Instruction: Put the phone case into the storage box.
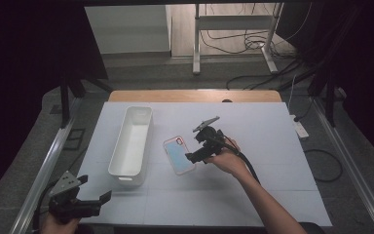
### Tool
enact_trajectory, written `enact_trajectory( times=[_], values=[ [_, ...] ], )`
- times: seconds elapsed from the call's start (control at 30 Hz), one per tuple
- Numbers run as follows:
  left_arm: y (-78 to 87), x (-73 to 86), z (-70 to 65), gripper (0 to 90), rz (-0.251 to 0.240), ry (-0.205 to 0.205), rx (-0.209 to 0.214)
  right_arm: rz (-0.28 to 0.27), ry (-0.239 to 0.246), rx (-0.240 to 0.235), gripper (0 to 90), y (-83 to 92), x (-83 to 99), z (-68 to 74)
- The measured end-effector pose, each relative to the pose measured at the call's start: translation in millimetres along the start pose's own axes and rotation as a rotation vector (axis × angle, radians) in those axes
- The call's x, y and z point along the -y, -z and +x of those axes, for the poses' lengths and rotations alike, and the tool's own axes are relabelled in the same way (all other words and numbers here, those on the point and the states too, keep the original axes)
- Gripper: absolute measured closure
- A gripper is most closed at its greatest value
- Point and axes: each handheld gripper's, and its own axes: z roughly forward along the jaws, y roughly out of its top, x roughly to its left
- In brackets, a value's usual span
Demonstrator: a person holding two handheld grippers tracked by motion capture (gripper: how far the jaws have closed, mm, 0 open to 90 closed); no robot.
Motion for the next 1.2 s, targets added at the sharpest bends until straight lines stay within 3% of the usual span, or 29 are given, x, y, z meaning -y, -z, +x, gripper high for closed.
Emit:
enact_trajectory(
  times=[0.63, 1.2],
  values=[
    [0.0, 0.0, 0.1, 1.3, 0.001, -0.003, 0.004, 0.033, 0.011, 0.009, 0.0, -20.3, -2.1, -1.3],
    [-0.2, -0.1, -0.2, 1.3, 0.003, -0.006, 0.007, 0.104, 0.012, 0.005, 0.0, -51.0, 14.1, -3.4]
  ],
)
